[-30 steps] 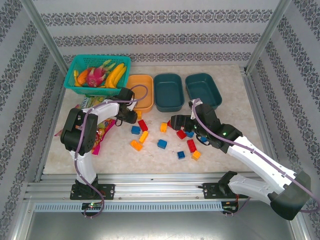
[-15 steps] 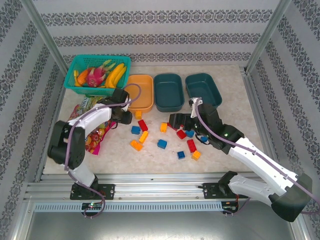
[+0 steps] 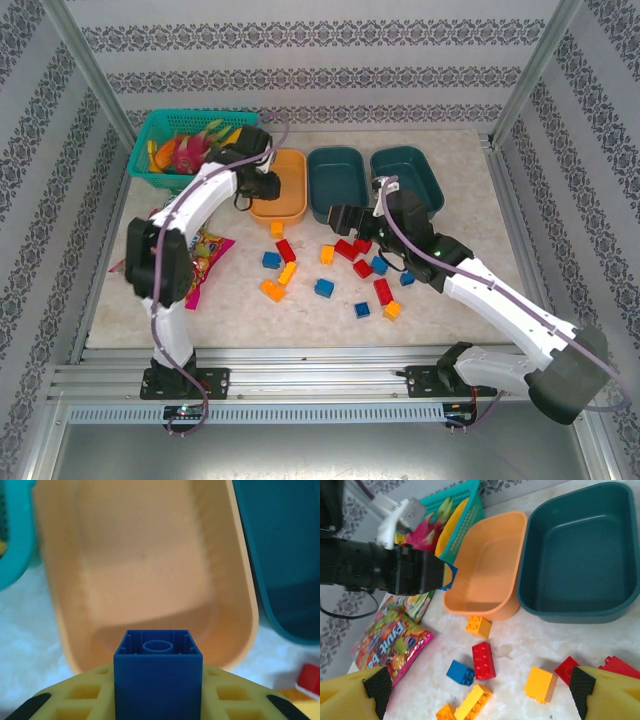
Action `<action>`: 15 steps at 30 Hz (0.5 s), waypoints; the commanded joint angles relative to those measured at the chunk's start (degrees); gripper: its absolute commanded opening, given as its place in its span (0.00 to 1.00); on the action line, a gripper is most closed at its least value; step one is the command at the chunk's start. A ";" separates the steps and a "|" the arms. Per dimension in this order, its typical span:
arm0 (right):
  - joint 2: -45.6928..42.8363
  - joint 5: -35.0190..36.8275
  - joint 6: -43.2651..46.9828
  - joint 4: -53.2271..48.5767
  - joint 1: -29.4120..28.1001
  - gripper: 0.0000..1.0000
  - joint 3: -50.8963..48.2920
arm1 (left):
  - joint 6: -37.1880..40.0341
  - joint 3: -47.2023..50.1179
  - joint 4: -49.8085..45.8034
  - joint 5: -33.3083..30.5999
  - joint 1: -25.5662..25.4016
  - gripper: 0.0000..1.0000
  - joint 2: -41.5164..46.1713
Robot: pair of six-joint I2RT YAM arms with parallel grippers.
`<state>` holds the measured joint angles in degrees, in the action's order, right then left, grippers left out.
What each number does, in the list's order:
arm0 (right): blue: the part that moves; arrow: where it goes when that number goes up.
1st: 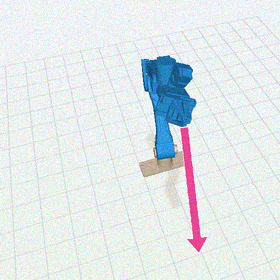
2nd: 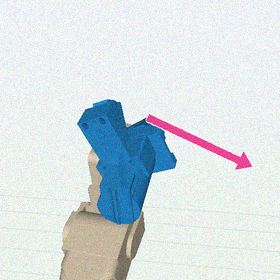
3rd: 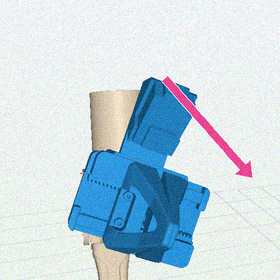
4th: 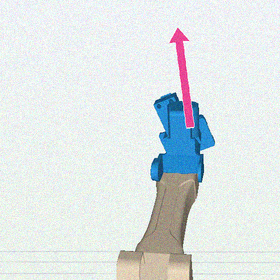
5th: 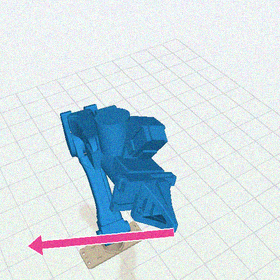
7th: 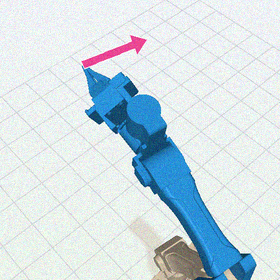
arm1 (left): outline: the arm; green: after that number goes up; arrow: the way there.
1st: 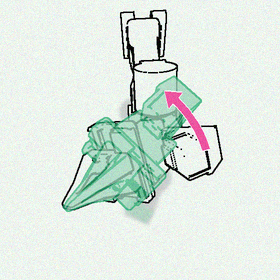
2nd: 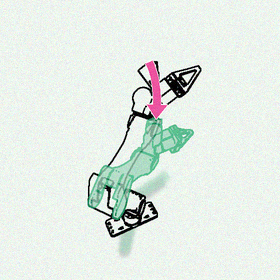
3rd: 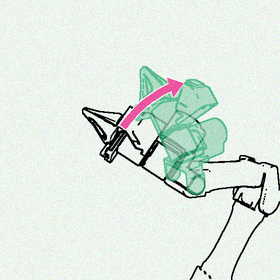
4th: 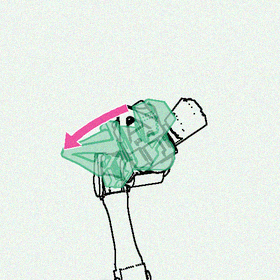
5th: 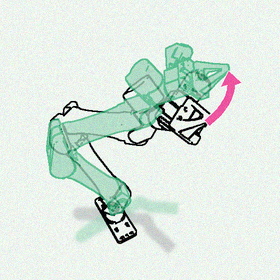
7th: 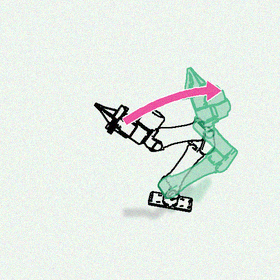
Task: Sort the legos into containers by color
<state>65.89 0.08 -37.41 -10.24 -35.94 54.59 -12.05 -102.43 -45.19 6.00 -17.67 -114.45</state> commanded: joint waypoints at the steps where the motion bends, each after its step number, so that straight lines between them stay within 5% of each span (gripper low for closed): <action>1: 0.98 3.40 -2.37 0.59 1.39 0.94 3.01 | -0.89 -9.12 -7.65 -0.70 -0.48 0.34 -8.83; 7: 0.10 4.84 -3.15 -2.52 3.31 0.93 2.55 | -4.06 -16.16 -8.09 1.27 0.94 0.40 -19.14; 13: -2.54 8.63 -6.54 -17.87 5.15 0.91 2.15 | -5.79 -16.58 -6.89 3.39 0.93 0.70 -20.20; 15: -3.27 9.04 -8.13 -24.64 5.53 0.89 2.70 | -5.96 -16.49 -6.26 3.61 0.97 0.71 -18.98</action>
<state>64.49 6.22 -42.33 -23.18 -31.05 55.88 -16.60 -116.79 -50.41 8.34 -17.15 -135.83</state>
